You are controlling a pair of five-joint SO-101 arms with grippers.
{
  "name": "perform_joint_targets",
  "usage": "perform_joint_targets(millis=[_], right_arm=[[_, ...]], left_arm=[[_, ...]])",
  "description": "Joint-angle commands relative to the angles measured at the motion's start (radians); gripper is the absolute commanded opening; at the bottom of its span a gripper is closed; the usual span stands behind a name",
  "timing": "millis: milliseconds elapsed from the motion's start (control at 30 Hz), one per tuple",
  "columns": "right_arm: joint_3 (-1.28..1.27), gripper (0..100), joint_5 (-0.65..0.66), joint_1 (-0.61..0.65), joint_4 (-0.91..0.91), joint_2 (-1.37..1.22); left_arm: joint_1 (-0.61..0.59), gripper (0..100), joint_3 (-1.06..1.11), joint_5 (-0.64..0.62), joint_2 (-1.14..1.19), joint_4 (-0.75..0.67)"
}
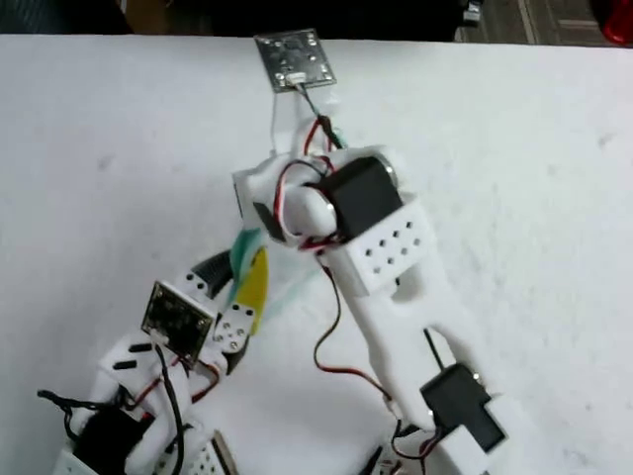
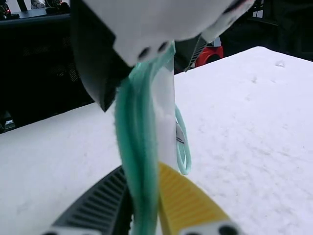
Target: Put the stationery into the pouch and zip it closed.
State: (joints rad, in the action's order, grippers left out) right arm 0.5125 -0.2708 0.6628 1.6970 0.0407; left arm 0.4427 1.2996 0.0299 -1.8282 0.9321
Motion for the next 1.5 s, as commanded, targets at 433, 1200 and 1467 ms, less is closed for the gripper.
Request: perform_joint_targets(millis=[433,1200,1467], right_arm=[[0.005,1.5,0.121,-0.01,0.015,-0.064],[0.209,1.6,0.261,-0.102,-0.182,-0.071],[-0.172,1.6,0.269,-0.369,-0.315,-0.093]], left_arm=[[-0.005,17,-0.08,0.083,0.008,0.126],[-0.463,26,-0.196,-0.252,0.004,0.141],[-0.495,26,-0.1,-0.262,0.004,0.04]])
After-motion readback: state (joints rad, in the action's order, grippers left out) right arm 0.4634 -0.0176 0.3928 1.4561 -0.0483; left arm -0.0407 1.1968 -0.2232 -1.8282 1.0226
